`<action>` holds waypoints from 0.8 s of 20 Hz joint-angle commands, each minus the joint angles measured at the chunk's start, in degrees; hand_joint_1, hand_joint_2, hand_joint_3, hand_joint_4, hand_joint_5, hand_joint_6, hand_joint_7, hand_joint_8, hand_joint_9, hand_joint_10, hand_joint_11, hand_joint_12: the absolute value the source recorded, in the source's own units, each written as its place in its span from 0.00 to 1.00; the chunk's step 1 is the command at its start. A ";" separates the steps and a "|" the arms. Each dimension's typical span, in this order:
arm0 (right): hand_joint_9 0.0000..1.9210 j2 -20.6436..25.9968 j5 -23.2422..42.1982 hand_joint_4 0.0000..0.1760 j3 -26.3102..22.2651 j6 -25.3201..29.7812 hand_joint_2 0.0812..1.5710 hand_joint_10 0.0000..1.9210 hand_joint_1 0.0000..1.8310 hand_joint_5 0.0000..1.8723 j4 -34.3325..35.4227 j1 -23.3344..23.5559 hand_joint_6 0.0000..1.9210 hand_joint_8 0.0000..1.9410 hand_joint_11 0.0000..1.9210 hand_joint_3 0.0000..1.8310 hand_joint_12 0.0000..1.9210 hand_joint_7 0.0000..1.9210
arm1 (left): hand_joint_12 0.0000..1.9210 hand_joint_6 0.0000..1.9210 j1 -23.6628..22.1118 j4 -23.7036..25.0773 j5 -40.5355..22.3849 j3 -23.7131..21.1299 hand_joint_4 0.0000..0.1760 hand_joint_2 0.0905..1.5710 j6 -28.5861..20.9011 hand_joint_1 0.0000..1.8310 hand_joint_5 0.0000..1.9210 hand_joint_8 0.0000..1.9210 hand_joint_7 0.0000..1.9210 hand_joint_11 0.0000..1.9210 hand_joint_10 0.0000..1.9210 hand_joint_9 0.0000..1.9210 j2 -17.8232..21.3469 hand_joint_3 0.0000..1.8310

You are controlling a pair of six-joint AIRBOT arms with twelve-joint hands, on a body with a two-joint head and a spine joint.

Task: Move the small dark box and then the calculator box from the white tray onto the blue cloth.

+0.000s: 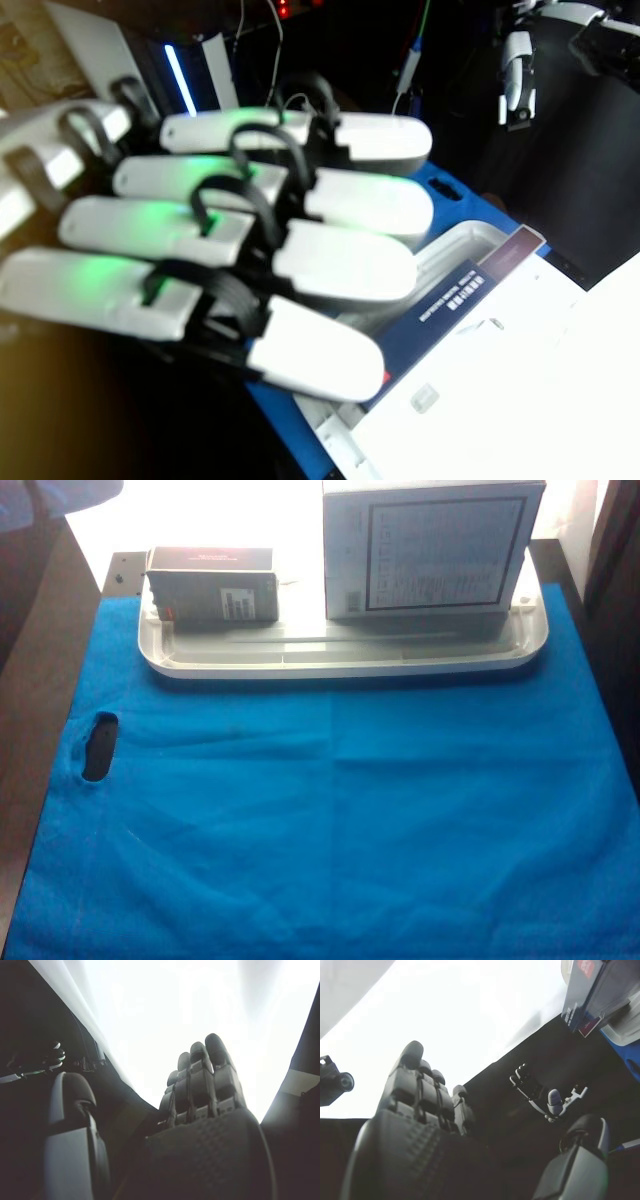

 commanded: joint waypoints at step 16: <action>0.10 -0.05 5.71 0.00 0.03 0.26 0.57 0.00 0.17 0.14 1.99 -0.53 0.00 0.00 0.08 0.01 0.02 0.15 | 0.37 0.00 -15.78 32.62 27.02 16.22 0.00 0.58 -21.64 0.54 0.22 0.00 0.24 0.04 0.00 0.24 -9.60 0.00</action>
